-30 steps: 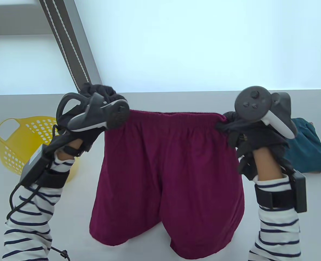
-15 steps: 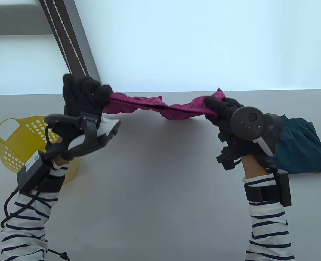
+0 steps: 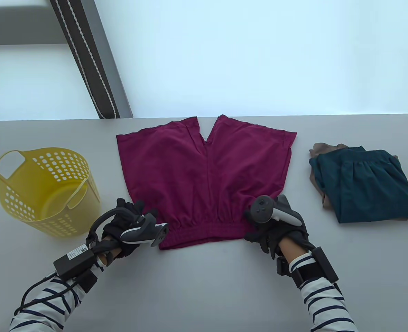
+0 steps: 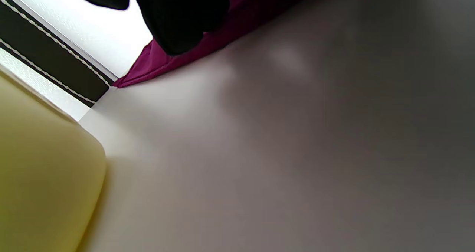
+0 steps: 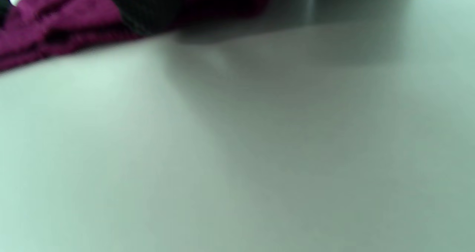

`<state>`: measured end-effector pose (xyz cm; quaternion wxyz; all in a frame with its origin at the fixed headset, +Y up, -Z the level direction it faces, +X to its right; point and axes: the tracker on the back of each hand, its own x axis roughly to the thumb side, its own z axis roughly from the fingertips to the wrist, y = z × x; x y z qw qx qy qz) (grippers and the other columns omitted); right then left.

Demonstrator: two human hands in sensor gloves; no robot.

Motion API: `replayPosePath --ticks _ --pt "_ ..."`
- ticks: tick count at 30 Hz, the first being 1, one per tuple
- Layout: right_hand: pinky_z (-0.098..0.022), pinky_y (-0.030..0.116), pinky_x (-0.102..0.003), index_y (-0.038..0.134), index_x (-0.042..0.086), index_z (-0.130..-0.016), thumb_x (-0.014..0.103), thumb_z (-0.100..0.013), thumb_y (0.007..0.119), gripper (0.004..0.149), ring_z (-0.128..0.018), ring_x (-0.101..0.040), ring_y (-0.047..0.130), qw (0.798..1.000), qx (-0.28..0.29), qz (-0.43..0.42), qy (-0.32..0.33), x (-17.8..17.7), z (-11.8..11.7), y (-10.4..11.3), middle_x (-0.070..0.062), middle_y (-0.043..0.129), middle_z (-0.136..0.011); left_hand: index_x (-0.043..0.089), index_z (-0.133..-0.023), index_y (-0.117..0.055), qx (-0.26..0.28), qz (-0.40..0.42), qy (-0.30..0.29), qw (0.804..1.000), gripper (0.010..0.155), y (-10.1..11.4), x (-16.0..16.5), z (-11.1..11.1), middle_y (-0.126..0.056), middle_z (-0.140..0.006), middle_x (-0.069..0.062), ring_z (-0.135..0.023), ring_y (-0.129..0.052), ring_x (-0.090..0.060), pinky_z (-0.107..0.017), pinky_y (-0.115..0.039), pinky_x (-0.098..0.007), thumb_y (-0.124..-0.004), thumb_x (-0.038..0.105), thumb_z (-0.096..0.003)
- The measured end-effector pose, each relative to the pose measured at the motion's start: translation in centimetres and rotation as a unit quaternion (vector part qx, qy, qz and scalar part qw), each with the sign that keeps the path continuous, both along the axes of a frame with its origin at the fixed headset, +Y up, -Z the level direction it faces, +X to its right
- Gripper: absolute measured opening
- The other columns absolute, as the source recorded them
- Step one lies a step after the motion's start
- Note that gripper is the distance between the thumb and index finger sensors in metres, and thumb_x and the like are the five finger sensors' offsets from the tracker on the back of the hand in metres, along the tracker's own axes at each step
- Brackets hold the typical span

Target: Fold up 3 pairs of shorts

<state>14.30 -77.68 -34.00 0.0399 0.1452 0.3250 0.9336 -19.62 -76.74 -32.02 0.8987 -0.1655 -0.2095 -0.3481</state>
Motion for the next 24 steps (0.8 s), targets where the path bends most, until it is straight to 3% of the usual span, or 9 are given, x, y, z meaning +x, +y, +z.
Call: replayPosePath --ticks 2,6,16,21,23,24 --pt "-0.061 0.025 -0.065 0.008 0.024 -0.102 0.046 -0.05 0.058 0.075 -0.089 -0.056 0.009 0.999 0.032 0.016 0.016 -0.1 0.6 0.0 -0.025 0.001 -0.1 0.018 -0.11 -0.029 0.009 -0.005 -0.002 1.0 0.07 -0.2 0.0 0.9 -0.055 -0.116 -0.026 -0.095 -0.081 -0.041 -0.071 -0.058 -0.069 -0.038 0.049 -0.0482" --pt "-0.061 0.026 -0.064 0.007 0.022 -0.102 0.044 -0.052 0.059 0.075 -0.087 -0.056 0.01 0.999 0.011 0.011 0.048 0.0 2.4 0.0 -0.029 0.001 -0.097 0.013 -0.11 -0.033 -0.014 -0.007 -0.037 0.999 0.073 0.1 0.1 3.5 -0.057 -0.116 -0.025 -0.094 -0.082 -0.042 -0.07 -0.058 -0.07 -0.041 0.051 -0.0478" --pt "-0.059 0.036 -0.062 0.019 0.018 -0.104 0.043 -0.051 0.061 0.073 -0.087 -0.057 0.021 0.991 -0.044 0.026 0.122 0.4 7.4 1.3 -0.034 0.01 -0.096 0.02 -0.108 -0.039 -0.085 0.004 -0.112 0.99 0.07 1.5 -0.8 10.7 -0.053 -0.118 -0.022 -0.096 -0.081 -0.042 -0.071 -0.059 -0.068 -0.044 0.053 -0.0465" --pt "-0.059 0.041 -0.062 0.024 0.016 -0.104 0.044 -0.051 0.061 0.07 -0.087 -0.057 0.03 0.987 -0.053 0.054 0.144 -0.1 8.4 1.8 -0.036 0.018 -0.095 0.021 -0.108 -0.036 -0.082 -0.009 -0.123 0.989 0.07 1.4 -1.1 11.4 -0.051 -0.118 -0.02 -0.097 -0.081 -0.04 -0.072 -0.06 -0.067 -0.045 0.053 -0.0464" --pt "-0.058 0.045 -0.061 0.031 0.015 -0.104 0.044 -0.05 0.061 0.068 -0.087 -0.056 0.037 0.987 -0.053 0.056 0.14 -0.3 8.0 2.4 -0.036 0.025 -0.096 0.025 -0.107 -0.039 -0.082 -0.006 -0.131 0.988 0.068 1.8 -1.0 10.9 -0.052 -0.118 -0.017 -0.097 -0.08 -0.039 -0.073 -0.059 -0.066 -0.043 0.054 -0.0459" --pt "-0.058 0.048 -0.061 0.034 0.014 -0.105 0.045 -0.05 0.061 0.069 -0.087 -0.057 0.043 0.989 -0.054 0.046 0.129 -0.4 7.6 2.9 -0.036 0.03 -0.097 0.03 -0.106 -0.045 -0.055 0.022 -0.132 0.99 0.065 2.4 -1.0 10.2 -0.051 -0.119 -0.017 -0.098 -0.079 -0.038 -0.073 -0.058 -0.066 -0.043 0.054 -0.046"
